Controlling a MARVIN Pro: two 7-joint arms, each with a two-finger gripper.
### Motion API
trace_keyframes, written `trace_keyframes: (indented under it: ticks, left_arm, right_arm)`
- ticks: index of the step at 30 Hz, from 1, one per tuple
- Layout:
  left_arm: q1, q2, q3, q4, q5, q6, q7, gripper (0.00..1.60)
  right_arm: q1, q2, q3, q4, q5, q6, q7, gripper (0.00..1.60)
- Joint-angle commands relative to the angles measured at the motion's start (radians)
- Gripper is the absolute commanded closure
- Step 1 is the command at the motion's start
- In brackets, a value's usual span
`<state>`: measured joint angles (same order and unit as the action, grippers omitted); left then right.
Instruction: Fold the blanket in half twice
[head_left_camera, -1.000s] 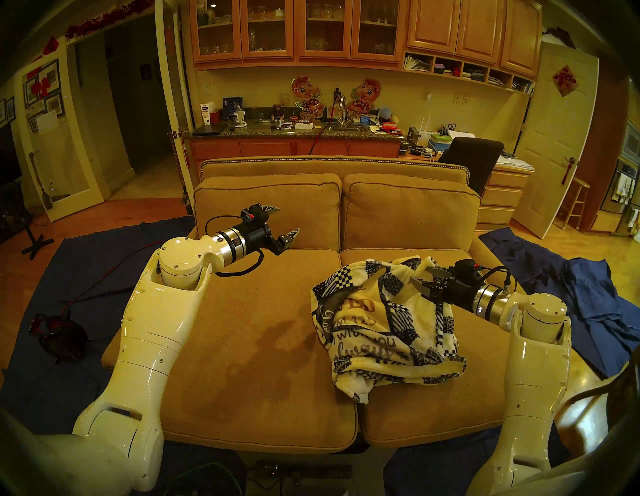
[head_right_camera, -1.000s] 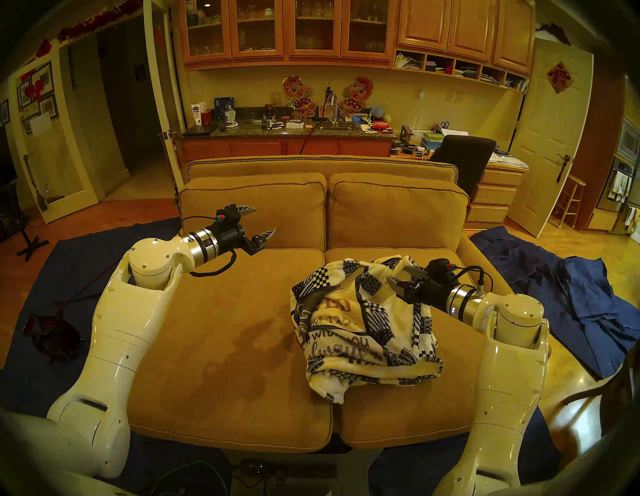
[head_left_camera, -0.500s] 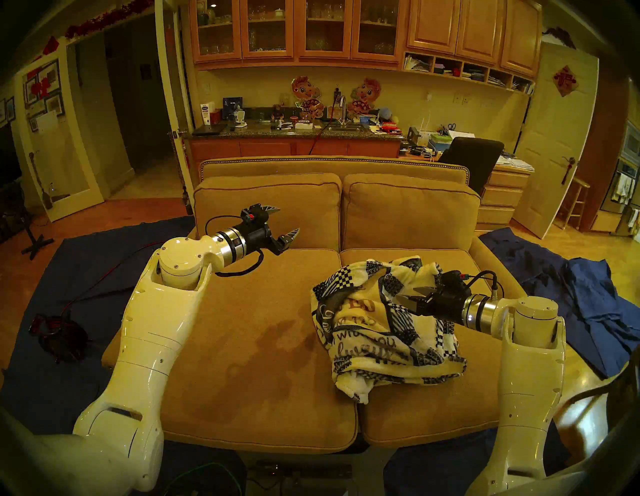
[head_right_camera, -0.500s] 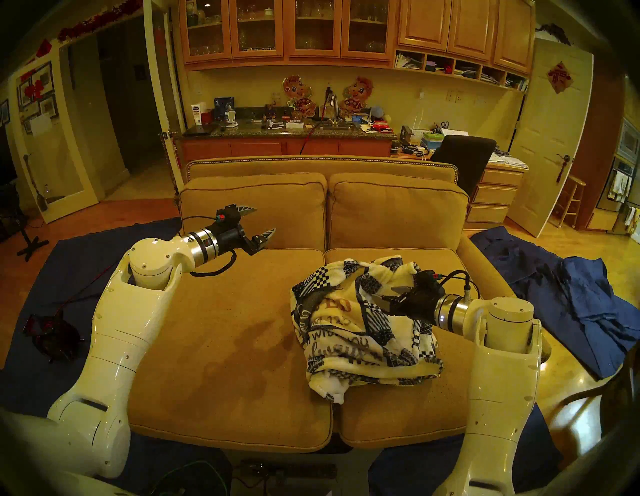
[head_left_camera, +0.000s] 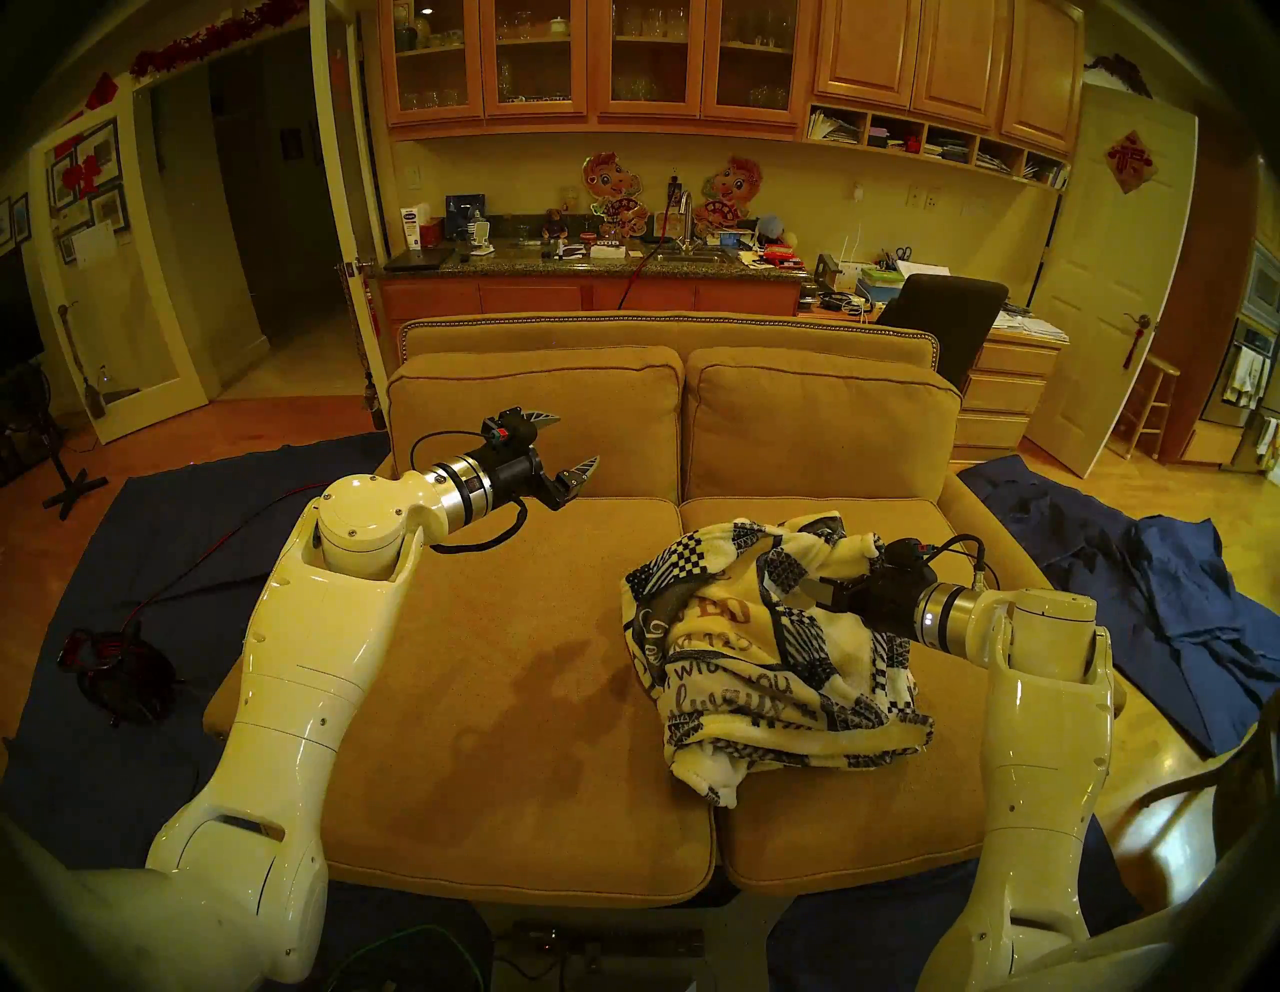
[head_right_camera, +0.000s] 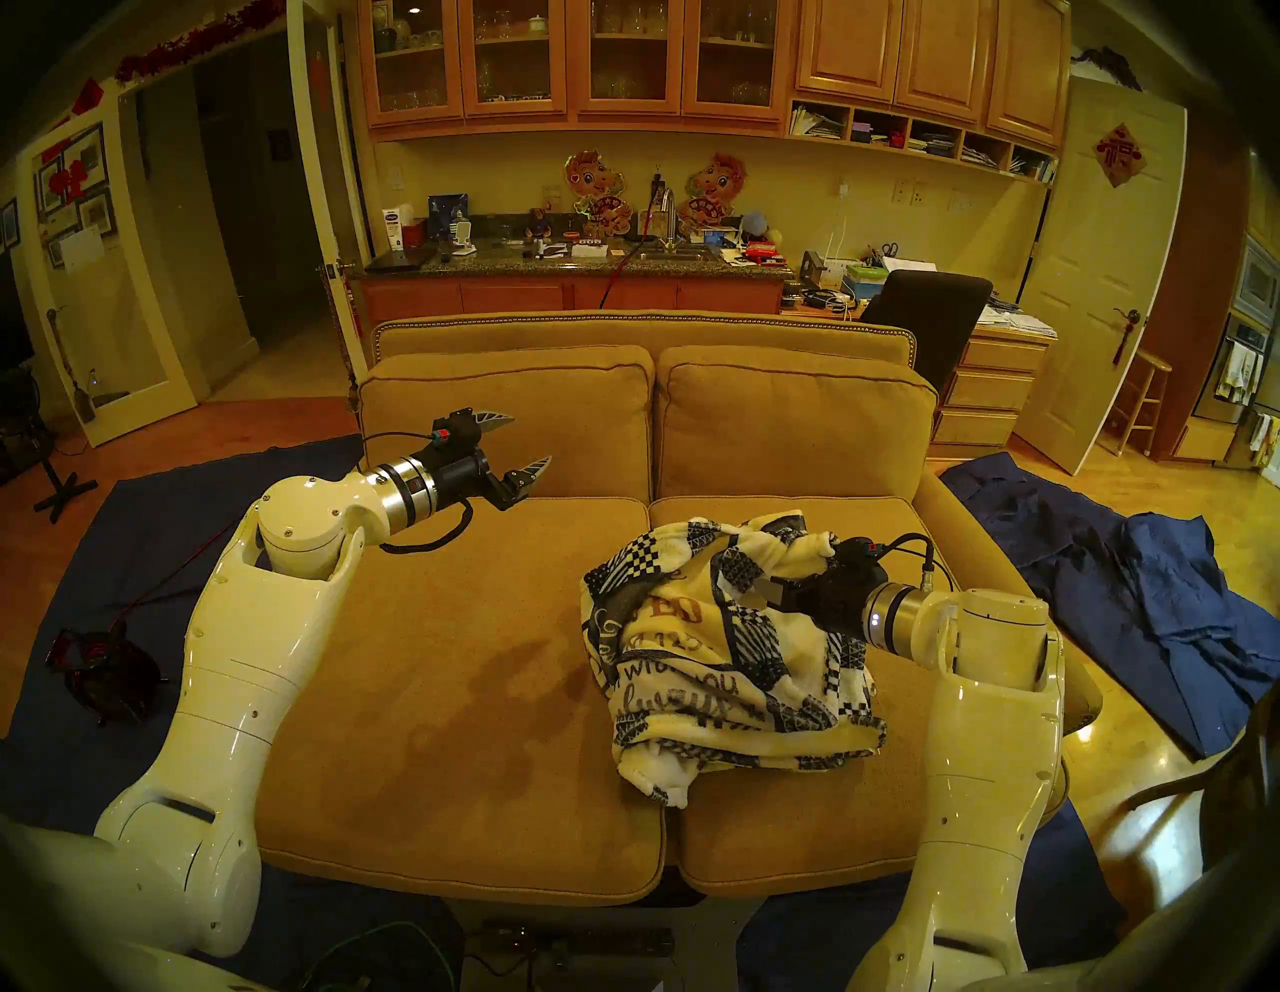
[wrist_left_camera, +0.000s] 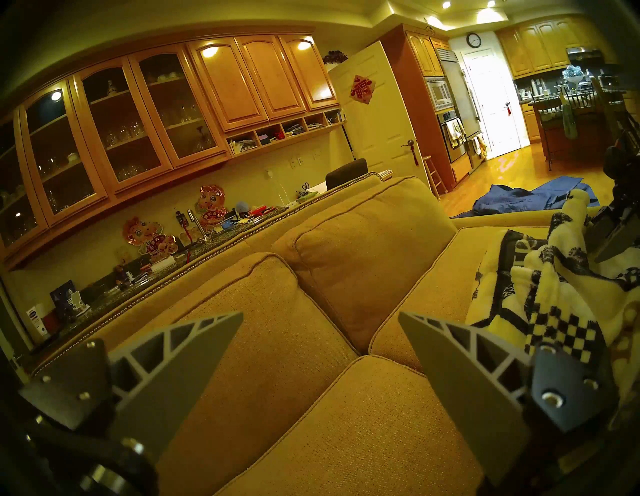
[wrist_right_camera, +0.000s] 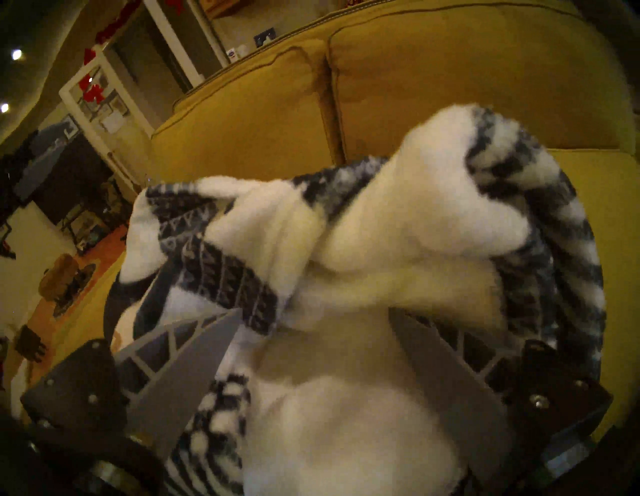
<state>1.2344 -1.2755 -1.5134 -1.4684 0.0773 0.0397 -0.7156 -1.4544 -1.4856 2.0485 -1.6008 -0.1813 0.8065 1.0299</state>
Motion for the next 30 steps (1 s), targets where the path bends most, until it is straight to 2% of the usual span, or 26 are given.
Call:
trace_keyframes:
  ticks: [1,13,15,19,27,30]
  left_arm:
    - [-0.015,0.001,-0.003,-0.009,0.0,-0.003,0.001,0.0]
    - [-0.015,0.0,-0.004,-0.009,0.001,-0.003,0.0,0.0]
    - [-0.015,0.0,-0.004,-0.009,0.001,-0.003,0.0,0.0]
    - [-0.015,-0.001,-0.004,-0.009,0.001,-0.003,0.0,0.0]
    - [-0.015,-0.001,-0.005,-0.009,0.002,-0.004,-0.001,0.0]
    - [-0.015,-0.001,-0.005,-0.009,0.002,-0.004,-0.001,0.0]
  right_arm:
    - [0.034,0.021,-0.021,0.004,0.077,0.03,0.097,0.12]
    - [0.002,0.043,-0.096,-0.012,0.187,0.052,0.054,0.15]
    - [0.0,0.044,-0.099,-0.013,0.187,0.052,0.058,0.14]
    - [-0.037,0.061,-0.127,-0.045,0.222,0.064,0.04,0.18]
    - [-0.097,0.106,-0.126,-0.099,0.255,0.061,0.021,0.14]
    - [-0.093,0.132,-0.116,-0.096,0.265,0.048,0.007,0.14]
